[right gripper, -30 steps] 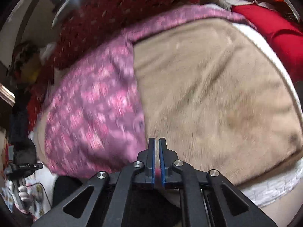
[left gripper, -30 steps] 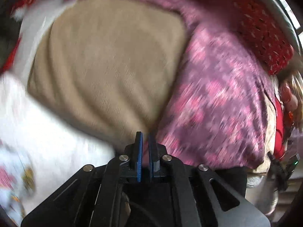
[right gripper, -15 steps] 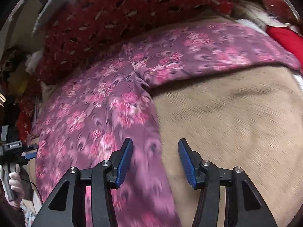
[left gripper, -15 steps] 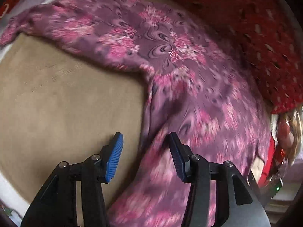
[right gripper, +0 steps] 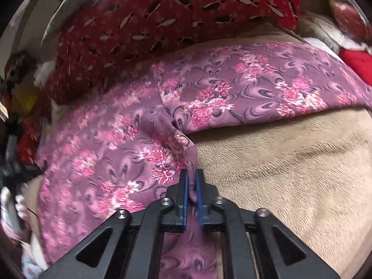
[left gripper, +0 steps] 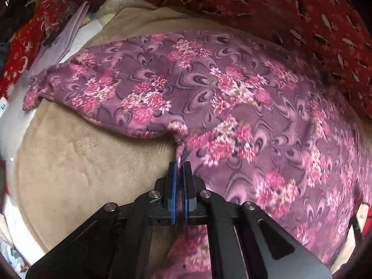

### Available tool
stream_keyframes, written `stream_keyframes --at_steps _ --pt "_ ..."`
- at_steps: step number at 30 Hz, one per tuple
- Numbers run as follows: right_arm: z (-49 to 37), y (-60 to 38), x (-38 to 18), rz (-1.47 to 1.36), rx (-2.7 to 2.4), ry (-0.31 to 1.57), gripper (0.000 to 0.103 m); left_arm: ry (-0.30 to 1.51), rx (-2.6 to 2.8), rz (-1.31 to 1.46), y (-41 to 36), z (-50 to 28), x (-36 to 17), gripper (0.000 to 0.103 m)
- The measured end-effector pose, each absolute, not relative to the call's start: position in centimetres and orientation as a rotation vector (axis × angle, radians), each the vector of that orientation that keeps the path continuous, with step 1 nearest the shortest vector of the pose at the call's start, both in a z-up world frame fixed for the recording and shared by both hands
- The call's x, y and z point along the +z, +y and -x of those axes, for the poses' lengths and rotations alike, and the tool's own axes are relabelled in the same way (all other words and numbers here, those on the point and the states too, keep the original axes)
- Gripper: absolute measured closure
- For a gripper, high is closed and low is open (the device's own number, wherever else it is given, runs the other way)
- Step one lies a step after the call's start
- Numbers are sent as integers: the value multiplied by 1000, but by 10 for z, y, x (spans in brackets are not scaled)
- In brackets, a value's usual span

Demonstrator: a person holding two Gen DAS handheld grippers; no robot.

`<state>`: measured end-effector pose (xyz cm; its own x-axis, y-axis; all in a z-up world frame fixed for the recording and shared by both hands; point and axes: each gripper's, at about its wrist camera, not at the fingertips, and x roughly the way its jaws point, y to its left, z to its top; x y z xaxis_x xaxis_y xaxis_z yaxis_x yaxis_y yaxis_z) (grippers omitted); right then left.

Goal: Fold small clothes

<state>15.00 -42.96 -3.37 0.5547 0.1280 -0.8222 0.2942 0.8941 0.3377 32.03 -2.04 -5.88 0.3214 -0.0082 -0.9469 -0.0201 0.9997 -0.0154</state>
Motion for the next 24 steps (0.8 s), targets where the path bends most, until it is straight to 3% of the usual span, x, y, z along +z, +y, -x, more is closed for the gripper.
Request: stream_keyframes --at_steps 5,7,9,10,14,22,24 --pt "-125 -474 -19 -545 -185 928 87 1232 -61 112 -19 -300 -30 99" --pt "-108 -509 -15 -602 -277 896 81 1213 -109 131 -26 -295 -19 91" --pt "-87 -553 -15 -702 -389 849 76 1205 -138 122 -41 -296 -15 57" --pt "-77 -570 -14 -746 -430 823 73 1197 -144 116 -47 -292 -15 52" --pt "-48 -637 -21 -927 -551 725 58 1215 -178 69 -73 -286 -31 51" --pt "-53 -705 -55 -1185 -647 597 52 1271 -157 2 -95 -281 -69 49" --pt "-61 -716 -57 -1202 -668 546 45 1274 -160 -1 -96 -281 -70 49"
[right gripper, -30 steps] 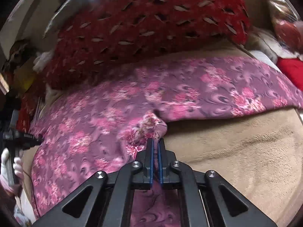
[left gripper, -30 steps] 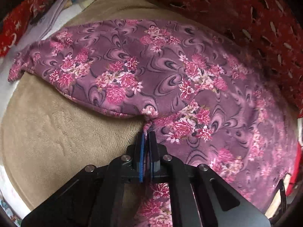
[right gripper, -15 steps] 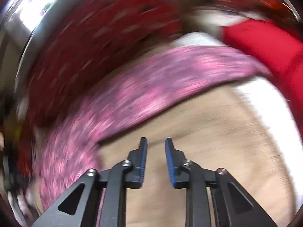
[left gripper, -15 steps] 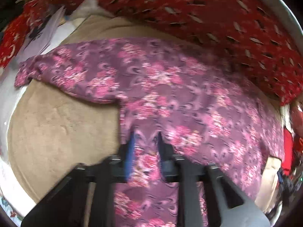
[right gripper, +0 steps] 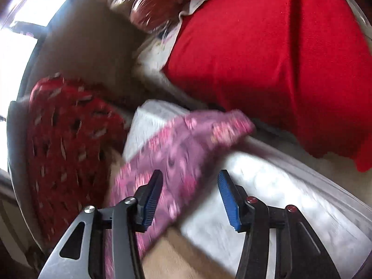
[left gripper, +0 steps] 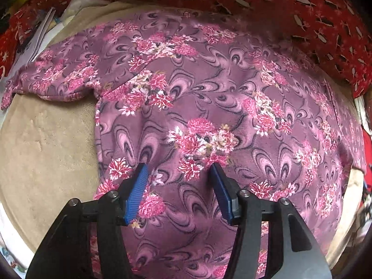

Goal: Fold small clothes

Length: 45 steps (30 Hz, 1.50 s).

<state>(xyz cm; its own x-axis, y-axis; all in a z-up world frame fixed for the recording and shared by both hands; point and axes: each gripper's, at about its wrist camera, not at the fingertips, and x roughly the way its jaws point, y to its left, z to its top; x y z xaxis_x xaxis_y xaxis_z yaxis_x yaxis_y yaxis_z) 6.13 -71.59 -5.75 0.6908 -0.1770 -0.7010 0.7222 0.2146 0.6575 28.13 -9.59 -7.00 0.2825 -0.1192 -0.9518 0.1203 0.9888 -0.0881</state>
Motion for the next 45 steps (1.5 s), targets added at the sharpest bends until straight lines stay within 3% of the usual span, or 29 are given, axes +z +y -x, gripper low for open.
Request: stream_keyframes --at_steps 3,4,5,6,13,19,34,42,45 --pt "-72 -724 -58 -1166 -701 525 42 1286 -159 17 -96 -282 -72 49" --pt "-77 -726 -57 -1140 -708 540 55 1284 -156 23 -97 -281 -72 49" --pt "-81 -725 -55 -1119 -706 553 90 1283 -155 22 -97 -282 -71 49" --pt "-84 -728 -56 -1106 -693 568 94 1280 -156 20 -98 -282 -70 49" --pt "-96 -694 3 -922 -566 505 94 1264 -173 29 -98 -282 -56 49" --pt "-135 -613 42 -798 -348 561 94 1243 -195 70 -88 -276 -42 49" --pt "-235 -390 30 -613 -28 808 93 1242 -267 111 -58 -283 -45 49" --pt "-287 -285 22 -456 92 900 87 1252 -301 155 -41 -294 -48 49" --pt "-291 -258 4 -435 132 956 71 1261 -316 173 -35 -295 -50 49"
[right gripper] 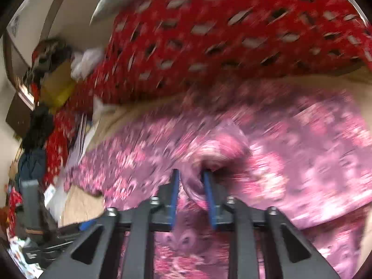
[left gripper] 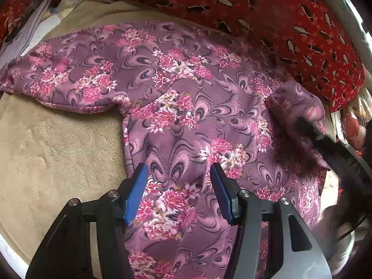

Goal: Fold small clothes

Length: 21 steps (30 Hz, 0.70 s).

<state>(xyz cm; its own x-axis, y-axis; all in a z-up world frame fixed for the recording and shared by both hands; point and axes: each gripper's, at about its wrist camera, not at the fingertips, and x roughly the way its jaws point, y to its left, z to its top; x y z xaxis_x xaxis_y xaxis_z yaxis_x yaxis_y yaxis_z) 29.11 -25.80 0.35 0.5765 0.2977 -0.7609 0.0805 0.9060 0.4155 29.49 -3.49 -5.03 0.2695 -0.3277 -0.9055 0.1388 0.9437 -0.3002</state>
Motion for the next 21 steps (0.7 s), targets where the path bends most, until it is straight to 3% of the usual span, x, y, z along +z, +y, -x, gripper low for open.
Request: stream_keyframes --at_steps 2,5,8,19,20,21 --pt "-292 -242 -10 -436 160 994 61 1263 -329 191 -32 -294 -51 49" --pt "-286 -219 -24 -445 240 1066 59 1264 -355 206 -30 -291 -49 49" --pt "-274 -223 -14 -420 230 1019 60 1271 -401 194 -37 -288 -45 49" --pt "-206 -386 5 -647 -94 836 58 1373 -435 264 -117 -314 -56 42" --pt "-198 -399 4 -665 -114 826 57 1358 -416 281 -119 -318 -54 46" --pt "-191 -414 2 -693 -141 813 57 1343 -403 289 -120 -321 -51 76"
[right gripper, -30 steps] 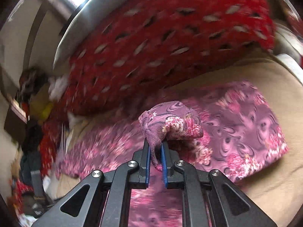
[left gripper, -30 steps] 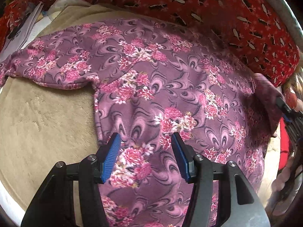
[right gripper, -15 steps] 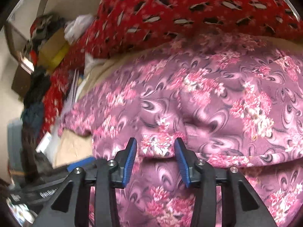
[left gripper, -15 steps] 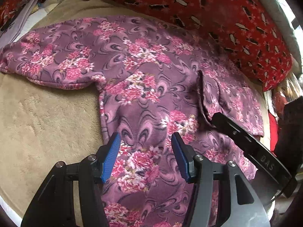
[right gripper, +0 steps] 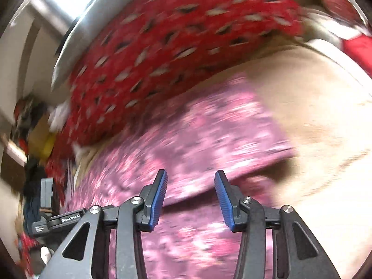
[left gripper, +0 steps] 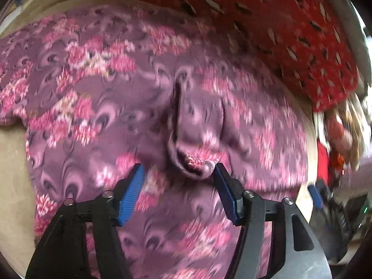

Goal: Fold small clothes

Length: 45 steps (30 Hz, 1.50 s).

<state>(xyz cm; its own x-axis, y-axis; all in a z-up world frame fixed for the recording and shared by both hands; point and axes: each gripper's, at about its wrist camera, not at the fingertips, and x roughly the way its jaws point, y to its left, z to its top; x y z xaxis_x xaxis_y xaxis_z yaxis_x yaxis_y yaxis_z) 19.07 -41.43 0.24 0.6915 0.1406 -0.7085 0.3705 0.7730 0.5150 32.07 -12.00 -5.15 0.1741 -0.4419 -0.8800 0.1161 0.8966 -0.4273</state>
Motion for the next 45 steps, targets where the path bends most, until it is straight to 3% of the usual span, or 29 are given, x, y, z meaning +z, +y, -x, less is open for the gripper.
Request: stream_keyframes --at_steps 1,3,8,15,21,22,23,25,28,32,35,38,45 --pt "-184 -429 0 -722 -168 799 56 1332 -397 281 -121 -323 -48 92" --pt "-176 -450 -6 -775 -199 780 55 1312 -367 257 -120 -328 -40 101" --pt "-173 -480 -23 -866 -211 765 54 1160 -272 307 -79 -335 -4 101" --pt "-184 -487 -42 -960 -163 761 53 1119 -75 287 -41 -350 2 101" --pt "-216 -470 -48 -898 -120 811 49 1216 -81 301 -36 -352 -26 101" --pt "-224 -464 -53 -894 -82 856 57 1229 -91 310 -36 -351 -29 101" --pt "-231 -458 -56 -874 -51 899 92 1238 -95 324 -35 -351 -32 101" --pt "-236 -444 -44 -746 -48 901 91 1234 -122 354 -31 -349 -35 101" --pt "-218 -446 -24 -706 -96 742 92 1275 -134 316 -33 -348 -51 98" --pt "-227 -445 -60 -694 -124 908 89 1278 -155 294 -32 -341 -52 97" --pt "-214 -441 -29 -637 -240 822 82 1231 -174 327 -26 -332 -38 95" --pt "-208 -428 2 -630 -219 704 72 1232 -170 249 -39 -333 -42 81" --pt "-246 -352 12 -552 9 814 70 1270 -166 288 -30 -337 -48 81"
